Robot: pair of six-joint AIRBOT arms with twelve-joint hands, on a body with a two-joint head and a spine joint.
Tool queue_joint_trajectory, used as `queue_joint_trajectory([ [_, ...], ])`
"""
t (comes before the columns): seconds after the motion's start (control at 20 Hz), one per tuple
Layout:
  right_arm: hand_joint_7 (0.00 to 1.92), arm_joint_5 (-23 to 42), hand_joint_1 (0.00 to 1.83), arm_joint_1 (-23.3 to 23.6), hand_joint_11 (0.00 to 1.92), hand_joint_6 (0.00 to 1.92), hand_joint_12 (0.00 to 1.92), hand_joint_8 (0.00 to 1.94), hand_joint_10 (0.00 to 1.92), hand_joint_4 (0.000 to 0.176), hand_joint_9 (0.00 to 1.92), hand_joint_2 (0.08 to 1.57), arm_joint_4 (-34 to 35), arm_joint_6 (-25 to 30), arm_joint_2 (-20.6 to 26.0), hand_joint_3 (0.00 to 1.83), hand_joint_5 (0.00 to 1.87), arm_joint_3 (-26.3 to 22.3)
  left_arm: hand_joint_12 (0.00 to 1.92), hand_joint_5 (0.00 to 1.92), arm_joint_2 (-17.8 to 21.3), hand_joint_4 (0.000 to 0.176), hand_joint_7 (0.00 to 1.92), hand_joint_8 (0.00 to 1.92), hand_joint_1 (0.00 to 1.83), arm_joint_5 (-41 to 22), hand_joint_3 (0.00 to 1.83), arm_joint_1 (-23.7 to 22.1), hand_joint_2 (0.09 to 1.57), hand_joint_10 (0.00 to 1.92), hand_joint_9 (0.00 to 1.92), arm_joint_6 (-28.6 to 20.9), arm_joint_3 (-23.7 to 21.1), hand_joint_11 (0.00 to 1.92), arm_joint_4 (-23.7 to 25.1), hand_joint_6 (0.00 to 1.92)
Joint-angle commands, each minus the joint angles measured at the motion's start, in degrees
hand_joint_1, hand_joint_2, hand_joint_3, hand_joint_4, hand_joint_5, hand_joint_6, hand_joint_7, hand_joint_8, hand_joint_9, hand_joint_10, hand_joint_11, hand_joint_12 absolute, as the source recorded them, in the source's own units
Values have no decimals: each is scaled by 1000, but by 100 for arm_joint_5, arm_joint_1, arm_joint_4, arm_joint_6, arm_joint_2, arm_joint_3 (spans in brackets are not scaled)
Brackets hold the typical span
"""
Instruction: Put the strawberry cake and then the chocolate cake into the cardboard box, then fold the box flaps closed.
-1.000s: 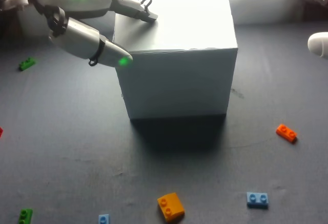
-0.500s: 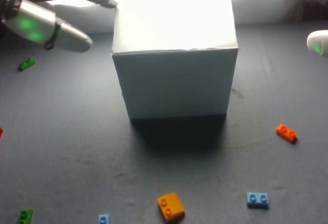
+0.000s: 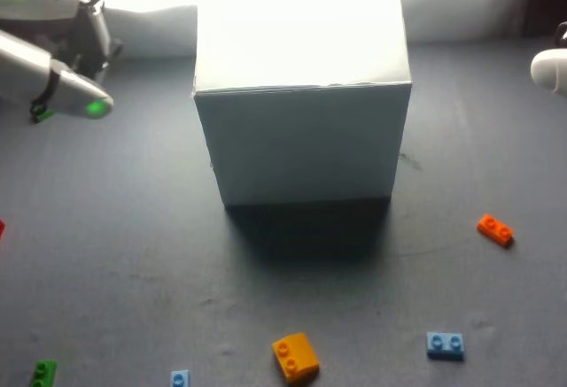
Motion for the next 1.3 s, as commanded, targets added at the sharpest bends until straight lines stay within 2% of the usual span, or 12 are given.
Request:
queue_joint_trajectory([
  [0.0, 1325, 693, 0, 67, 1285, 1614, 1921, 1627, 1909, 126, 1309, 1308, -46, 13, 84, 0, 1238, 18, 1911, 1063, 98, 0, 1185, 1351, 0, -82, 4, 55, 1280, 1674, 1081, 13, -3, 852, -215, 1340],
  [0.05, 1307, 693, 0, 68, 1322, 1666, 1921, 1698, 1919, 166, 1304, 1311, -52, 13, 84, 1, 1227, 18, 1919, 1074, 125, 0, 1186, 1531, 0, -175, 7, 117, 1297, 1773, 1102, 13, -14, 953, -249, 1469],
  [0.1, 1301, 693, 0, 68, 1316, 1699, 1921, 1740, 1921, 174, 1292, 1313, -59, 13, 83, 2, 1217, 18, 1921, 1063, 160, 0, 1163, 1589, 0, -305, 6, 194, 1304, 1804, 1093, 14, -33, 985, -348, 1524],
  [0.2, 1309, 693, 0, 68, 1344, 1756, 1921, 1759, 1921, 176, 1306, 1321, -72, 13, 81, 3, 1213, 17, 1921, 1045, 215, 0, 1139, 1656, 0, -527, 7, 347, 1324, 1822, 1082, 55, -88, 1012, -588, 1609],
  [0.45, 1313, 693, 0, 68, 1352, 1894, 1921, 1882, 1921, 176, 1339, 1337, -126, 14, 83, 6, 1199, 5, 1921, 1003, 358, 0, 1107, 1663, 0, -825, 6, 525, 1352, 1826, 1066, 53, -264, 994, -624, 1610],
  [0.65, 1302, 693, 0, 67, 1339, 1868, 1921, 1888, 1921, 176, 1336, 1337, -156, 14, 83, 4, 1195, -1, 1921, 992, 387, 0, 1095, 1682, 0, -918, 5, 670, 1368, 1841, 1051, -9, -197, 961, -670, 1657],
  [0.95, 1275, 693, 0, 59, 1322, 1846, 1921, 1876, 1921, 176, 1301, 1333, -365, 17, 85, 1, 1182, -47, 1921, 988, 361, 0, 1108, 1653, 0, -1010, 0, 597, 1370, 1809, 1044, -30, -25, 906, -584, 1670],
  [1.1, 1252, 692, 0, 55, 1294, 1844, 1921, 1875, 1921, 176, 1271, 1332, -419, 17, 85, 0, 1168, -48, 1921, 989, 363, 0, 1116, 1665, 0, -1028, 0, 577, 1369, 1826, 1057, -104, -13, 972, -568, 1650],
  [1.25, 1277, 690, 0, 49, 1286, 1815, 1921, 1855, 1921, 176, 1287, 1325, -771, 18, 84, 0, 1186, -47, 1921, 1002, 362, 0, 1120, 1648, 0, -1040, 0, 483, 1368, 1828, 1070, -151, 26, 990, -514, 1601],
])
